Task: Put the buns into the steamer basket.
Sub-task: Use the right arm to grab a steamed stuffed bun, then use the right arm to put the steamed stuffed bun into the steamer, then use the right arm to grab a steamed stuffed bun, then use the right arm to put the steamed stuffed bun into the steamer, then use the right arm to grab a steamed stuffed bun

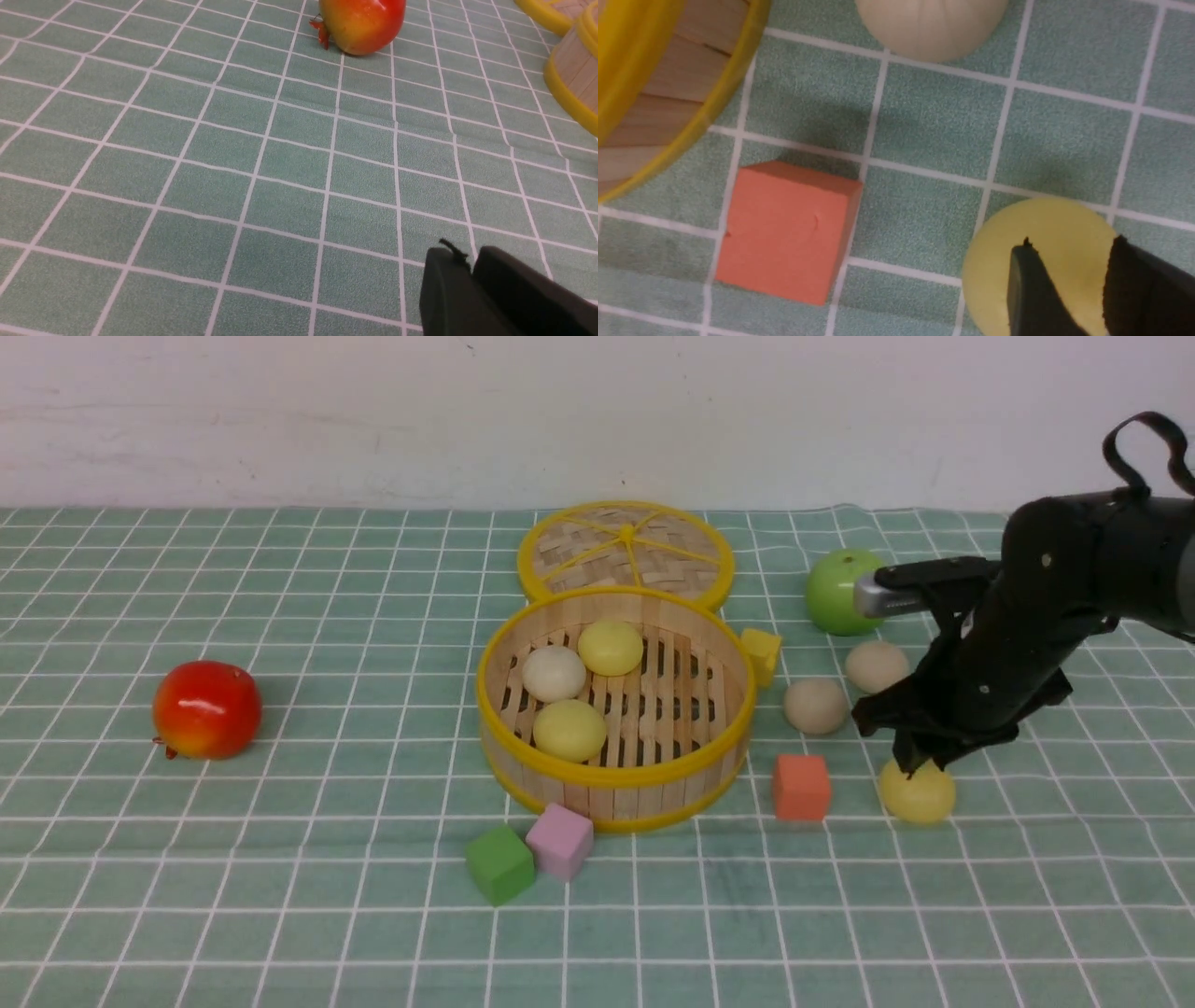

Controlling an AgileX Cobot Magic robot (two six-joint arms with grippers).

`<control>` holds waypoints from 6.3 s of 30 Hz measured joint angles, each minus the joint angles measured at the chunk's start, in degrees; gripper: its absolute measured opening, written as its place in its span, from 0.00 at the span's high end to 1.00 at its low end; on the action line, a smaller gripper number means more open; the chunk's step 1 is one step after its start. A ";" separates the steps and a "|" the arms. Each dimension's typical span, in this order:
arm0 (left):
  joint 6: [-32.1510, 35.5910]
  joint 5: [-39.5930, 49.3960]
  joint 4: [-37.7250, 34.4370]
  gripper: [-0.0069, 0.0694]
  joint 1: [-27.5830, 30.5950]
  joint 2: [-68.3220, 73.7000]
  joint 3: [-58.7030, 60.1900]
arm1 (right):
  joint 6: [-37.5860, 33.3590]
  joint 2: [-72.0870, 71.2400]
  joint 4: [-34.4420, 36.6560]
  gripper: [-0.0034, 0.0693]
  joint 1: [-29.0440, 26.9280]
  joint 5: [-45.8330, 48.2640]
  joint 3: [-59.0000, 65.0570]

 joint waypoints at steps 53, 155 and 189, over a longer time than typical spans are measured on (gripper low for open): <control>0.00 0.00 0.00 0.76 0.00 0.00 0.02 | -13.56 10.23 23.55 0.92 13.15 -3.84 -17.57; 0.00 -0.05 0.00 0.66 0.00 0.00 0.02 | -18.04 15.89 19.13 0.90 9.75 -12.50 -27.70; 0.00 -0.05 0.00 0.63 0.00 0.00 0.02 | -11.21 8.33 9.34 0.23 5.07 -4.71 -27.91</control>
